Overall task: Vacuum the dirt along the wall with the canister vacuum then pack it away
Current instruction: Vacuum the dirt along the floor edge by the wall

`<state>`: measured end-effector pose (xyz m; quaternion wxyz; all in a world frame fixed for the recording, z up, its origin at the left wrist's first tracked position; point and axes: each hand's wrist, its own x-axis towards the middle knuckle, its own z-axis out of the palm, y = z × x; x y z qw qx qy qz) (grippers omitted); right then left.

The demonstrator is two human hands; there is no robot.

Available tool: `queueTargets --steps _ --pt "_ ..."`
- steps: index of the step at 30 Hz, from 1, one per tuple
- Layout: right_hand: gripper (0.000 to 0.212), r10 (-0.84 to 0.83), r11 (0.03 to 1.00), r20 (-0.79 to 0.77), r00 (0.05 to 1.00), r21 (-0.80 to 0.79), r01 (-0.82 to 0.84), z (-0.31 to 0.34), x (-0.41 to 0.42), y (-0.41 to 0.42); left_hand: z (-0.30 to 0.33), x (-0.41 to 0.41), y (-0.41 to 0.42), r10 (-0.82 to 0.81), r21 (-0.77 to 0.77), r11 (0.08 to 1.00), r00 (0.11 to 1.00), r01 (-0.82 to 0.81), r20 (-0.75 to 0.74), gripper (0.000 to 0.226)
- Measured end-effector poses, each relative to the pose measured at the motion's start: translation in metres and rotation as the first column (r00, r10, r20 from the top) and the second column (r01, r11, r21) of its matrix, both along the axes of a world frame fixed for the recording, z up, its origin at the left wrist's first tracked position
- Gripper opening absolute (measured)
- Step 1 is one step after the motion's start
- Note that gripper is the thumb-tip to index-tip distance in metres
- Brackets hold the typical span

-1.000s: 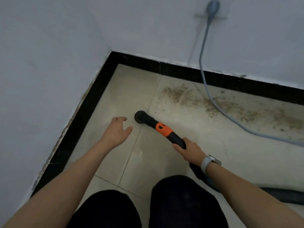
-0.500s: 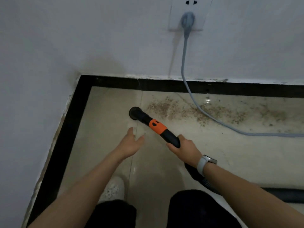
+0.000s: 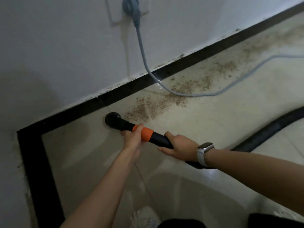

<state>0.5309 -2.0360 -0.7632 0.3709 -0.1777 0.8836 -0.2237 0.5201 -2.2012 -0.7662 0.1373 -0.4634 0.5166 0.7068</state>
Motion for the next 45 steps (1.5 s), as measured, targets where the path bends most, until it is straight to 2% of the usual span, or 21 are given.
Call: queueTargets --steps 4,7,11,14,17,21,24,26,28,30,31,32,34,38,45 --pt "0.032 -0.125 0.991 0.056 0.991 -0.039 0.127 0.001 0.024 0.011 -0.004 0.004 0.012 -0.190 -0.019 0.982 0.982 0.189 -0.024 0.064" --pt "0.029 -0.147 0.985 0.058 0.987 -0.082 0.152 -0.020 0.041 0.016 -0.023 0.011 0.018 -0.288 -0.125 0.951 0.956 0.281 -0.046 0.067" --pt "0.028 -0.127 0.984 0.037 0.991 -0.123 0.130 -0.037 0.055 0.014 -0.042 0.031 0.021 -0.321 -0.256 0.921 0.944 0.295 -0.069 0.059" --pt "0.028 -0.096 0.983 0.045 0.994 -0.150 0.102 -0.033 0.058 0.014 -0.044 0.039 0.017 -0.313 -0.280 0.917 0.948 0.284 -0.064 0.064" --pt "0.030 -0.164 0.978 -0.026 0.986 -0.137 0.159 -0.032 0.062 0.012 -0.040 0.039 0.017 -0.344 -0.290 0.903 0.938 0.316 -0.050 0.068" --pt "0.026 -0.197 0.979 -0.214 0.957 -0.101 0.179 -0.034 0.058 0.000 -0.031 0.036 0.025 -0.400 -0.269 0.890 0.913 0.367 -0.080 0.069" --pt "0.031 -0.192 0.981 -0.269 0.944 -0.073 0.179 -0.033 0.046 0.009 -0.031 0.040 0.024 -0.537 -0.273 0.823 0.839 0.498 -0.090 0.073" --pt "0.031 -0.214 0.977 -0.295 0.931 -0.053 0.208 -0.032 0.035 0.022 -0.038 0.047 0.018 -0.635 -0.393 0.702 0.772 0.594 0.032 0.069" --pt "0.032 -0.278 0.959 -0.311 0.909 -0.041 0.280 -0.031 0.023 0.032 -0.049 0.057 0.006 -0.637 -0.553 0.497 0.713 0.669 0.292 0.072" --pt "0.033 -0.337 0.939 -0.320 0.886 -0.040 0.343 -0.031 0.012 0.036 -0.058 0.071 -0.009 -0.594 -0.573 0.276 0.605 0.772 0.530 0.086" --pt "0.033 -0.342 0.937 -0.329 0.880 -0.043 0.348 -0.031 0.008 0.034 -0.063 0.077 -0.017 -0.573 -0.536 0.214 0.549 0.817 0.608 0.095" --pt "0.033 -0.330 0.941 -0.338 0.881 -0.047 0.335 -0.032 0.006 0.031 -0.069 0.083 -0.025 -0.559 -0.492 0.185 0.503 0.851 0.659 0.104" --pt "0.032 -0.268 0.962 -0.345 0.899 -0.057 0.265 -0.032 0.005 0.018 -0.077 0.090 -0.037 -0.553 -0.420 0.201 0.457 0.885 0.697 0.115" --pt "0.032 -0.091 0.996 -0.375 0.923 -0.048 0.078 -0.035 0.005 -0.014 -0.083 0.090 -0.040 -0.564 -0.378 0.255 0.454 0.890 0.690 0.121" --pt "0.030 -0.192 0.979 -0.404 0.894 -0.021 0.201 -0.036 -0.029 -0.005 -0.083 0.077 -0.039 -0.574 -0.345 0.190 0.389 0.919 0.720 0.125"
